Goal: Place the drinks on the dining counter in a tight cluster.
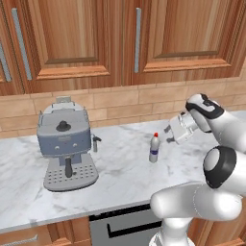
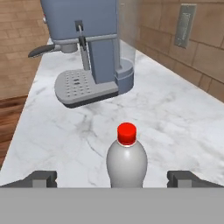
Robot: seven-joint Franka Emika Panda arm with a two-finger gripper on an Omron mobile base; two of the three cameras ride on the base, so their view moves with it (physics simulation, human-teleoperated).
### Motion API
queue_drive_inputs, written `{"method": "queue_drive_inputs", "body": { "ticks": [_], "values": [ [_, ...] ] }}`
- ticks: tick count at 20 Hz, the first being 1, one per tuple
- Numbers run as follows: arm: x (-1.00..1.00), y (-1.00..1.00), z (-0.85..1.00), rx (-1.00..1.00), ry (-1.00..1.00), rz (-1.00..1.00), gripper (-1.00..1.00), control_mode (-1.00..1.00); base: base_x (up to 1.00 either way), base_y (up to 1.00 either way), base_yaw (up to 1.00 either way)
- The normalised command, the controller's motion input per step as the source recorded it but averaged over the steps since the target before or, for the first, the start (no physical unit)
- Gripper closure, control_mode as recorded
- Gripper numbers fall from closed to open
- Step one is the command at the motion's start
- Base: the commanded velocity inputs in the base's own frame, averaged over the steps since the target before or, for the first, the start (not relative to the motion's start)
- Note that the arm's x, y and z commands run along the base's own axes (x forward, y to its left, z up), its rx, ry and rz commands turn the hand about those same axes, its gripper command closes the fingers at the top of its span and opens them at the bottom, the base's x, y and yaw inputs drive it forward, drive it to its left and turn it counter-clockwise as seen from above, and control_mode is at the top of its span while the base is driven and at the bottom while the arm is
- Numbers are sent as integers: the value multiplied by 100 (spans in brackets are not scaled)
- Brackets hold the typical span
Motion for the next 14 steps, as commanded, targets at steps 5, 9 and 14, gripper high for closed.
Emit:
{"method": "queue_drive_inputs", "body": {
  "ticks": [5,9,14],
  "values": [
    [0,7,-26,0,2,0,-100,-100,0,0,0],
    [0,9,-17,0,3,-1,-100,-100,0,0,0],
    [0,9,-12,0,3,0,-100,-100,0,0,0]
  ]
}}
